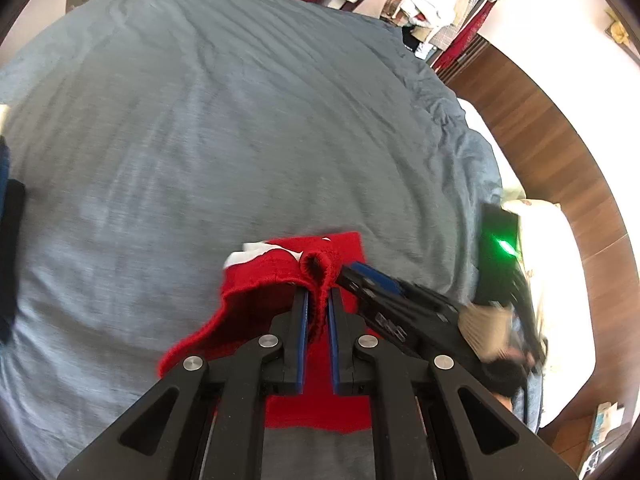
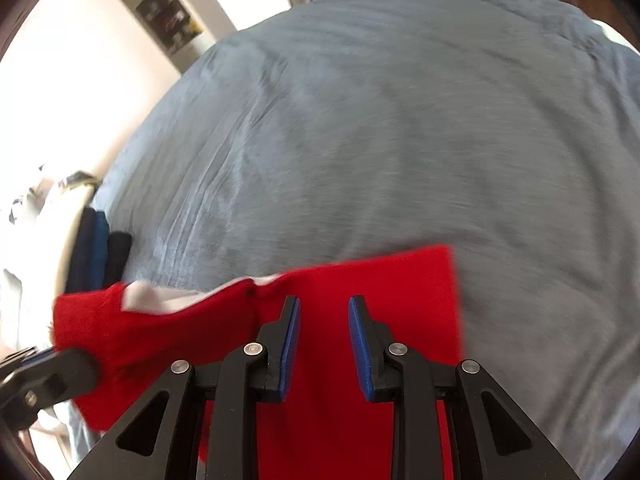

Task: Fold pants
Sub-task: 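Fold the waistband with the left tool toward the right tool and lower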

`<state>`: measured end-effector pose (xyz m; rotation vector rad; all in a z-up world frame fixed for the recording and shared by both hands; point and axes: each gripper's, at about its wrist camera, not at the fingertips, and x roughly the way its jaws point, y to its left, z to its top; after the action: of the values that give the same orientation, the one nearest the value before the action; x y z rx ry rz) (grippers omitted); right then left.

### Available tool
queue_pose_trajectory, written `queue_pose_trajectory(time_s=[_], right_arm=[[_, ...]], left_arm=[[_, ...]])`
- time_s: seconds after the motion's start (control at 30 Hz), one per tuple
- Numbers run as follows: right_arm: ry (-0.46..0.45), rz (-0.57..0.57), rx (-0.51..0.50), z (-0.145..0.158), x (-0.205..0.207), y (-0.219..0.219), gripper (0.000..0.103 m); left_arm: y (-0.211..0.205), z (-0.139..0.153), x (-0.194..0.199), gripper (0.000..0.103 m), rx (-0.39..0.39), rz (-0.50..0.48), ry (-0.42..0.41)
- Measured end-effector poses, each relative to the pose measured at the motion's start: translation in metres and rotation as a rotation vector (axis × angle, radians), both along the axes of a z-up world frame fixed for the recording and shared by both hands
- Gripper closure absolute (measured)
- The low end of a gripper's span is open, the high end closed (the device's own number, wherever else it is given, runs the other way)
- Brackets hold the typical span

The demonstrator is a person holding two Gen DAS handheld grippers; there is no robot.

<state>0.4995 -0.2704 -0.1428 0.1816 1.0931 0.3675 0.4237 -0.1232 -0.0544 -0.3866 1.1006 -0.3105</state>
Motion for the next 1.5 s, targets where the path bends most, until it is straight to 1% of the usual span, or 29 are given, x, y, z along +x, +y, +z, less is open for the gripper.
queue_pose_trajectory(time_s=[0.1, 0.2, 0.37, 0.5, 0.57, 0.6, 0.63, 0.67, 0.7, 0.73, 0.8, 0.87, 0.9, 1.0, 1.07, 1.17, 1.2, 1.33, 1.5], right_arm=[[-0.012, -0.043, -0.004, 0.008, -0.020, -0.027, 0.076], [-0.012, -0.073, -0.015, 0.010, -0.040, -0.051, 0.076], [0.009, -0.119, -0.036, 0.002, -0.064, -0.082, 0.076], [0.032, -0.153, -0.023, -0.008, -0.076, -0.098, 0.076], [0.036, -0.159, -0.015, -0.010, -0.082, -0.104, 0.076], [0.036, -0.160, -0.015, -0.011, -0.084, -0.106, 0.076], [0.035, -0.163, -0.017, -0.011, -0.087, -0.107, 0.076], [0.033, -0.166, -0.021, -0.011, -0.089, -0.108, 0.076], [0.029, -0.170, -0.023, -0.010, -0.091, -0.109, 0.076], [0.027, -0.175, -0.026, -0.010, -0.092, -0.109, 0.076], [0.023, -0.193, -0.036, -0.008, -0.095, -0.111, 0.076], [0.020, -0.216, -0.030, -0.004, -0.099, -0.113, 0.076], [0.019, -0.230, -0.024, -0.002, -0.102, -0.114, 0.076], [0.010, -0.254, 0.009, 0.008, -0.111, -0.112, 0.076], [-0.004, -0.251, 0.021, 0.016, -0.115, -0.105, 0.076], [0.000, -0.237, 0.055, 0.021, -0.120, -0.090, 0.076], [0.006, -0.228, 0.067, 0.021, -0.121, -0.084, 0.076], [0.040, -0.206, 0.090, 0.015, -0.128, -0.064, 0.075], [0.090, -0.215, 0.087, 0.001, -0.136, -0.053, 0.075]], left_arm=[[-0.021, -0.004, 0.006, 0.093, -0.006, -0.005, 0.017], [-0.041, -0.011, 0.008, 0.093, 0.005, -0.021, 0.021], [-0.081, -0.027, 0.014, 0.093, 0.040, -0.064, 0.027], [-0.102, -0.041, 0.019, 0.092, 0.073, -0.088, 0.038], [-0.107, -0.047, 0.021, 0.087, 0.070, -0.104, 0.056], [-0.110, -0.048, 0.021, 0.082, 0.062, -0.118, 0.063], [-0.113, -0.048, 0.020, 0.074, 0.050, -0.137, 0.067], [-0.117, -0.046, 0.018, 0.070, 0.038, -0.161, 0.065], [-0.120, -0.041, 0.014, 0.064, 0.029, -0.186, 0.050], [-0.122, -0.036, 0.011, 0.059, 0.036, -0.199, 0.035], [-0.122, -0.026, 0.004, 0.059, 0.039, -0.227, 0.019], [-0.113, -0.014, -0.007, 0.058, 0.023, -0.254, -0.005], [-0.108, -0.010, -0.011, 0.057, 0.027, -0.265, -0.021], [-0.086, -0.002, -0.029, 0.056, 0.085, -0.316, -0.078], [-0.074, -0.005, -0.038, 0.056, 0.114, -0.348, -0.090], [-0.061, -0.015, -0.054, 0.056, 0.188, -0.410, -0.121], [-0.059, -0.019, -0.059, 0.056, 0.214, -0.437, -0.134], [-0.061, -0.035, -0.076, 0.056, 0.371, -0.521, -0.240], [-0.074, -0.051, -0.083, 0.056, 0.513, -0.616, -0.337]])
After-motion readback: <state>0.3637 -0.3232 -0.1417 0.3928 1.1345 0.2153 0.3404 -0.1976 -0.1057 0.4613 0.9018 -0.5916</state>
